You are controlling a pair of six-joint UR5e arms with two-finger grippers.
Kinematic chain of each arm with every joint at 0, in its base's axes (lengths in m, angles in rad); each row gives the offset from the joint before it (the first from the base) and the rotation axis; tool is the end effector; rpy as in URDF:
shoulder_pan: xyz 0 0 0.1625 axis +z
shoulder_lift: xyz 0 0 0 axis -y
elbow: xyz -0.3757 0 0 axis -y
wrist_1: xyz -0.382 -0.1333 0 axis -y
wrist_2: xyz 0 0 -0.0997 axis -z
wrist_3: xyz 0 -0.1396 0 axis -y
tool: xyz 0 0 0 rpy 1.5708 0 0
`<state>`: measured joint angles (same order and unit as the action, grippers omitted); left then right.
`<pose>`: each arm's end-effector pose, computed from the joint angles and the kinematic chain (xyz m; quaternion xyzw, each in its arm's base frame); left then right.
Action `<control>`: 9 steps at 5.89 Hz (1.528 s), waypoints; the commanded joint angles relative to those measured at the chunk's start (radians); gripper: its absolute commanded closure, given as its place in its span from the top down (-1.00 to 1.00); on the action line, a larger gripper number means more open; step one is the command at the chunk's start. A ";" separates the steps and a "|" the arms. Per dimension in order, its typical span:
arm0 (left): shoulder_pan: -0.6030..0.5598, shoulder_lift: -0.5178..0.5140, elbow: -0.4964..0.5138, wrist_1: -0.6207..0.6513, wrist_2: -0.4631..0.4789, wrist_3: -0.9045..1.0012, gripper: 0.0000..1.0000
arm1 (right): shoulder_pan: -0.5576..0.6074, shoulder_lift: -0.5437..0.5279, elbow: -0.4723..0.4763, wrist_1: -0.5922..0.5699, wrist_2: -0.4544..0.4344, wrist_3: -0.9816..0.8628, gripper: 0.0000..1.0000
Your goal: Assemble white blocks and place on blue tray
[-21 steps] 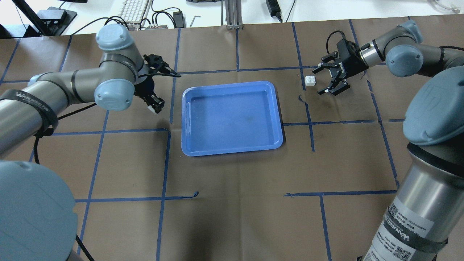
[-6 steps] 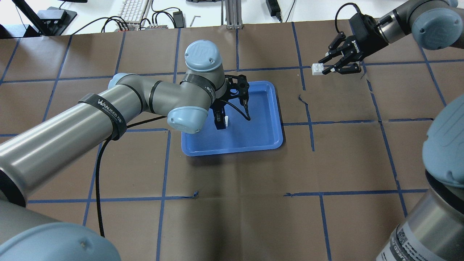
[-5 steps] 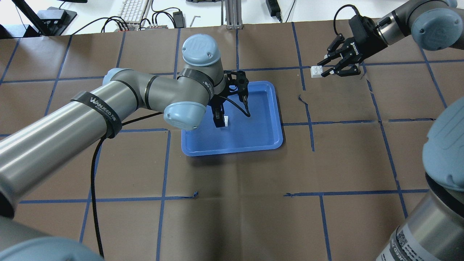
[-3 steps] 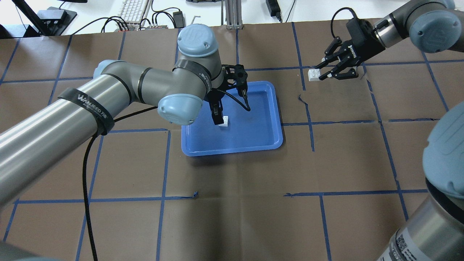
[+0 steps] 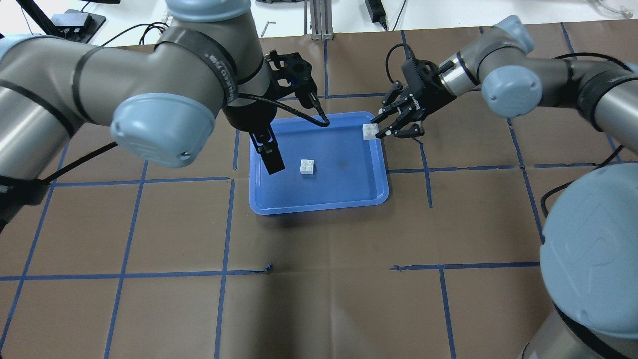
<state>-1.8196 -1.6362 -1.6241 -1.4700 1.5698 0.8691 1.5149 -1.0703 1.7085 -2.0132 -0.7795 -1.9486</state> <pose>-0.2527 -0.4528 0.3508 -0.5303 -0.8478 -0.0084 0.0032 0.2006 -0.5779 0.1489 -0.7230 0.5675 -0.2747 0.2825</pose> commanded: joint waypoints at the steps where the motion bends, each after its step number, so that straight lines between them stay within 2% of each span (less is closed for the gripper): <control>1: 0.077 0.051 0.009 -0.027 -0.005 -0.205 0.90 | 0.073 0.010 0.089 -0.226 0.008 0.150 -0.44; 3: 0.100 0.100 0.009 -0.047 -0.002 -0.392 0.91 | 0.122 0.094 0.091 -0.426 0.032 0.337 -0.44; 5: 0.100 0.140 0.010 -0.102 -0.001 -0.705 0.97 | 0.126 0.107 0.097 -0.449 0.022 0.379 -0.44; 6: 0.098 0.145 0.010 -0.102 0.001 -0.790 0.98 | 0.126 0.105 0.109 -0.450 0.022 0.379 -0.44; 9: 0.098 0.150 0.010 -0.098 0.003 -0.791 0.98 | 0.128 0.104 0.134 -0.450 0.022 0.379 -0.42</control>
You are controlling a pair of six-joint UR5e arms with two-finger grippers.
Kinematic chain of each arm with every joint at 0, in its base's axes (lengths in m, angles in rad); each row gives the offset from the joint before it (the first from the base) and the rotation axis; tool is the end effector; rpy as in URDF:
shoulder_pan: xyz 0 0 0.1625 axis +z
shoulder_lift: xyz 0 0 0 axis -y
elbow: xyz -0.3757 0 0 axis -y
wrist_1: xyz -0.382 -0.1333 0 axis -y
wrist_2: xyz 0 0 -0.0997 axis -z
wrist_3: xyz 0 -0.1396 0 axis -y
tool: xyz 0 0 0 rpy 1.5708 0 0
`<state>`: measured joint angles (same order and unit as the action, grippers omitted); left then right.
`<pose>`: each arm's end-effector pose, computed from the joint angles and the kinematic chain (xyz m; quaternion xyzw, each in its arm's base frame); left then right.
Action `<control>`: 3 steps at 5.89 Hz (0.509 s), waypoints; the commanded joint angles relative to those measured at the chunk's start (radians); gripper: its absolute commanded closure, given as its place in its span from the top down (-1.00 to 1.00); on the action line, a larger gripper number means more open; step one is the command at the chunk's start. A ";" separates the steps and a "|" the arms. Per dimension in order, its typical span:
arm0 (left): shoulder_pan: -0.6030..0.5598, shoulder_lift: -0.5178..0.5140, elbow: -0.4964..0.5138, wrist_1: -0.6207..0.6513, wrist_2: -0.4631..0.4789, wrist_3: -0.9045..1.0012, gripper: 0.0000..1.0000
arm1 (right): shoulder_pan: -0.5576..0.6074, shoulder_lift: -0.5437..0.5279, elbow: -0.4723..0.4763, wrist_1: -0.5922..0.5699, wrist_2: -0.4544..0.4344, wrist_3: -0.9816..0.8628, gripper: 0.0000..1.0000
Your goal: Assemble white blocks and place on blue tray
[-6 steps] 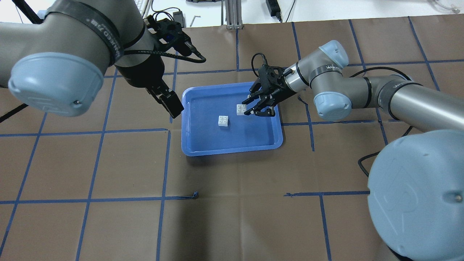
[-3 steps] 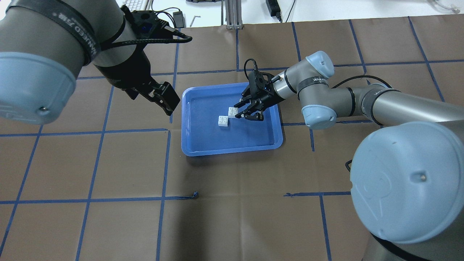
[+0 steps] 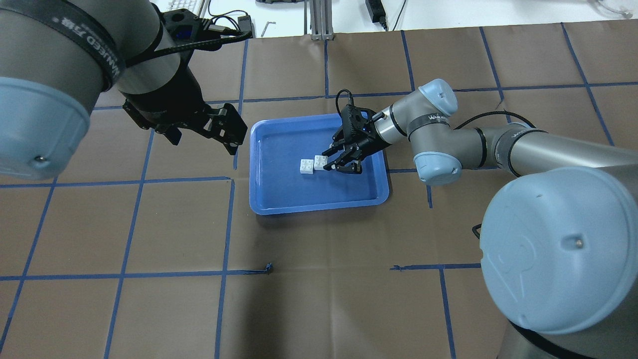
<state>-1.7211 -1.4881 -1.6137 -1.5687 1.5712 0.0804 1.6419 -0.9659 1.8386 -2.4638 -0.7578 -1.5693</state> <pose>-0.2000 -0.4310 0.4168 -0.1151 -0.9931 0.0209 0.0005 0.2739 -0.5427 0.0850 -0.6744 0.6235 -0.2761 0.2832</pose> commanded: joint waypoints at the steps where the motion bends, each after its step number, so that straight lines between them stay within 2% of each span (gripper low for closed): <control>1: 0.000 0.002 0.000 0.003 0.001 -0.002 0.98 | 0.006 0.001 0.004 0.000 -0.002 0.000 -0.41; 3: 0.001 0.005 0.005 0.007 0.001 -0.002 0.98 | 0.012 0.001 0.004 0.000 0.002 0.000 -0.40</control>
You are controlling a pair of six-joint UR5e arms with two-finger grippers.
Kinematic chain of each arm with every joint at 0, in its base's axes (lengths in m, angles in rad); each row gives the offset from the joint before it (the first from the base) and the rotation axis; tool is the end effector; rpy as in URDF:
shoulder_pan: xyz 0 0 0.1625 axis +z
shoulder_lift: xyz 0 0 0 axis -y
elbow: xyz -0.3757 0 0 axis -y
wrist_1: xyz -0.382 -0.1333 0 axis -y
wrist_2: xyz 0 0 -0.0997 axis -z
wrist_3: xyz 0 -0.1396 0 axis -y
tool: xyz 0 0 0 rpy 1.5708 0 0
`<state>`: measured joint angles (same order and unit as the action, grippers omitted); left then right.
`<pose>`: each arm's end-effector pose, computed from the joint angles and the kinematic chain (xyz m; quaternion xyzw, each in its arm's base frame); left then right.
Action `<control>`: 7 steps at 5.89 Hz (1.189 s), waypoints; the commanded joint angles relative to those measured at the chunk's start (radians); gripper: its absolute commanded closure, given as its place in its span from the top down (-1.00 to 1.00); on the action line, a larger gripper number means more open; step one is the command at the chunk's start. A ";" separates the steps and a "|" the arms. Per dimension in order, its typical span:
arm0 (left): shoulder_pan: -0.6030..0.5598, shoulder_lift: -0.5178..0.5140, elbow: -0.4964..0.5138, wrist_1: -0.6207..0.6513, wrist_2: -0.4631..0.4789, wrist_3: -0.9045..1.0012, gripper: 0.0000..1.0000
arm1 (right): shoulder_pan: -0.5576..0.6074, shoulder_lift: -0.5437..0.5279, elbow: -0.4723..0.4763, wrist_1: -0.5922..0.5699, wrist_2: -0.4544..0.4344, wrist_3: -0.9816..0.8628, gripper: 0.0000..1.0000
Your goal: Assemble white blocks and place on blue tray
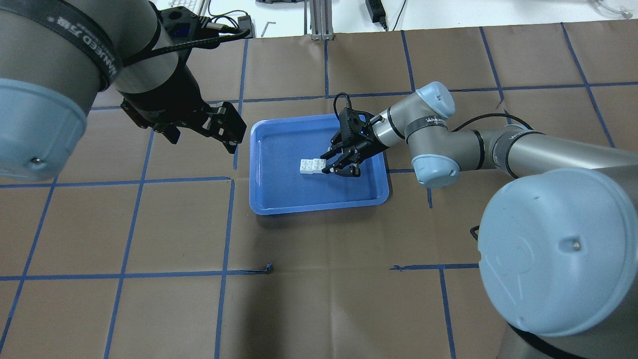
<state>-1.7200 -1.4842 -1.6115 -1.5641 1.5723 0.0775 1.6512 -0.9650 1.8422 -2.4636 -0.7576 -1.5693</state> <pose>-0.1994 -0.4312 0.4202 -0.1131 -0.9932 0.0263 0.0002 0.2789 -0.5387 0.0832 -0.6766 0.6210 -0.2732 0.2860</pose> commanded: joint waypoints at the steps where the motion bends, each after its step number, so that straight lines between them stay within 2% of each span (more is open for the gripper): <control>1: 0.000 0.001 0.001 -0.002 0.000 0.001 0.98 | 0.002 0.002 0.000 0.000 0.003 0.000 -0.40; 7: 0.004 0.001 0.016 -0.002 0.017 -0.001 0.98 | 0.001 0.008 -0.001 -0.008 0.011 0.000 -0.37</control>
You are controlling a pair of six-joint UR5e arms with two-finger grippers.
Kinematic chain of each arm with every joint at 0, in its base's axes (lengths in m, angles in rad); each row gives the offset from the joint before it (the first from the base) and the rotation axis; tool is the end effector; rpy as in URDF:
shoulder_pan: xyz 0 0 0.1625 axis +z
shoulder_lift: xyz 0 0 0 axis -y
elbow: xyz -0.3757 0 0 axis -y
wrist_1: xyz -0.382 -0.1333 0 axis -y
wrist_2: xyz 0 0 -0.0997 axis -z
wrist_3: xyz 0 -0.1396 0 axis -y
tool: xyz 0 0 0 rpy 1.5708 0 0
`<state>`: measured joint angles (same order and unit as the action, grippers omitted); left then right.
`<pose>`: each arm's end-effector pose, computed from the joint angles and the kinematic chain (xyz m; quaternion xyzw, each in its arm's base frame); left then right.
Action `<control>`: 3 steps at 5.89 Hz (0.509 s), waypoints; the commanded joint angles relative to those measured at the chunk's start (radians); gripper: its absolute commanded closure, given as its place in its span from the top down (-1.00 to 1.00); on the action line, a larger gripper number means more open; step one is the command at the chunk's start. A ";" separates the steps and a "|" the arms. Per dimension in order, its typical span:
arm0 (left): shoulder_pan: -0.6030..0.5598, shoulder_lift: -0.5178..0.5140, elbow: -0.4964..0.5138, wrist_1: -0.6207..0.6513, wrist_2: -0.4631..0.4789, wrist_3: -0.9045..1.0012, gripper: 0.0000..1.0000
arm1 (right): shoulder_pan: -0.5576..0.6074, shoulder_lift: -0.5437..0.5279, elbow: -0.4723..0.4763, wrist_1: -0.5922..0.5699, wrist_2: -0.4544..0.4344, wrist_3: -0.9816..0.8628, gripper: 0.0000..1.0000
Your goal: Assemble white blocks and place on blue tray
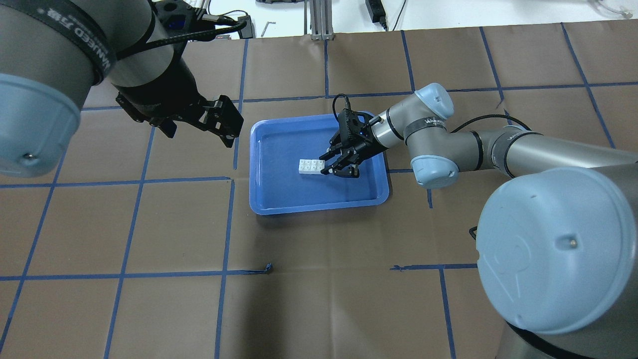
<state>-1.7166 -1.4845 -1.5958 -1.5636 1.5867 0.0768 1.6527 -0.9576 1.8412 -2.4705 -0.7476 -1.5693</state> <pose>-0.1962 -0.4340 0.4278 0.1107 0.9932 -0.0345 0.0068 0.2807 -0.5386 0.0812 -0.6757 0.6191 -0.2763 0.2894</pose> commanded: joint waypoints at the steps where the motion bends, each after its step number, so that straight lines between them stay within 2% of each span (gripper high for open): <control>1: 0.000 0.001 0.000 -0.003 0.004 0.000 0.98 | 0.001 0.002 0.000 -0.001 0.001 0.000 -0.36; 3: 0.005 0.000 0.000 0.002 0.004 0.001 0.98 | -0.001 0.002 0.000 0.001 0.001 0.000 -0.12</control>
<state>-1.7142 -1.4844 -1.5959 -1.5620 1.5906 0.0778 1.6526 -0.9558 1.8408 -2.4701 -0.7471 -1.5693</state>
